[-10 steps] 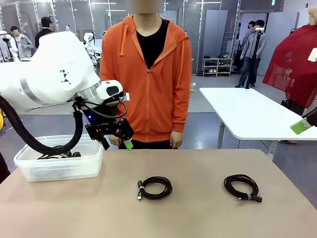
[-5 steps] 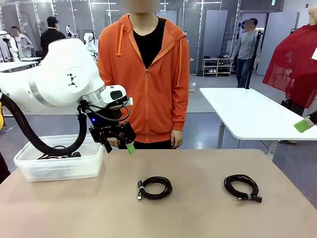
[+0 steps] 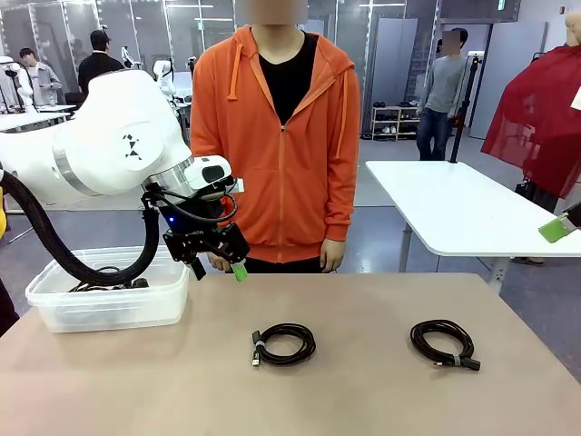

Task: Organize and store the cables.
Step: Place the USB Extension Cable into the Organizing box.

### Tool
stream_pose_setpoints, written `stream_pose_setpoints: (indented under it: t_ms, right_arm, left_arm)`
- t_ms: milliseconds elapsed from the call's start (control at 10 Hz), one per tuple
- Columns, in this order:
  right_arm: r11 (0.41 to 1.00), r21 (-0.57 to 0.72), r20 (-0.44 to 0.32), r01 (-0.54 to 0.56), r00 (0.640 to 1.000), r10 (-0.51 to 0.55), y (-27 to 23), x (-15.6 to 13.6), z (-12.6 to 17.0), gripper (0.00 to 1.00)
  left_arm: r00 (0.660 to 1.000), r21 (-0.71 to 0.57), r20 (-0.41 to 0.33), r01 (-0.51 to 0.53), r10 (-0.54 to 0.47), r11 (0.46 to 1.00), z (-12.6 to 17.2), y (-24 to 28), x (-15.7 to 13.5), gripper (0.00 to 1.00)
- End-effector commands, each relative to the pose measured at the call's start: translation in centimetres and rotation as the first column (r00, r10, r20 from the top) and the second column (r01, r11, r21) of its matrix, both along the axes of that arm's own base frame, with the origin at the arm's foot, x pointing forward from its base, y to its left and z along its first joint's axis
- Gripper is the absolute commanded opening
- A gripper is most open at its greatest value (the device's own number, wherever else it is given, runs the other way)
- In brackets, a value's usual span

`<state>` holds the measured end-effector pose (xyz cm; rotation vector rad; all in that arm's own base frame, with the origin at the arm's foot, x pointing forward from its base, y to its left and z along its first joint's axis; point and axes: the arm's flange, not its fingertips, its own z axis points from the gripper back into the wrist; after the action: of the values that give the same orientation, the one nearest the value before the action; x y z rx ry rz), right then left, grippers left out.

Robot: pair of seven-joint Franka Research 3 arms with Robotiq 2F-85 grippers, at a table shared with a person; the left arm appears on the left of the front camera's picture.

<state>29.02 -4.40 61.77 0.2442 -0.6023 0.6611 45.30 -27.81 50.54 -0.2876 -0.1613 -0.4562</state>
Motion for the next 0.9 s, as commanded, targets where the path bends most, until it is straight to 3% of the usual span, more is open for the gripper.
stream_pose_setpoints:
  t_ms: [0,200,300,800]
  right_arm:
    - [1.0,-0.005,0.001,-0.003,1.0,0.003,0.0,0.0,0.0,1.0]
    - [1.0,-0.005,0.001,-0.003,1.0,0.003,0.0,0.0,0.0,1.0]
    - [1.0,-0.005,0.001,-0.003,1.0,0.003,0.0,0.0,0.0,1.0]
    - [1.0,-0.005,0.001,-0.003,1.0,0.003,0.0,0.0,0.0,1.0]
  left_arm:
    - [0.996,0.04,-0.062,-0.063,0.066,0.997,-1.2,-0.4,0.5,1.0]
    - [0.981,0.058,-0.127,-0.141,0.148,0.988,-3.3,-1.3,0.3,1.0]
    - [0.965,0.089,-0.127,-0.219,0.229,0.972,-4.8,-2.4,0.6,1.0]
    - [0.901,0.14,-0.118,-0.4,0.417,0.906,-10.4,-5.5,2.1,1.0]
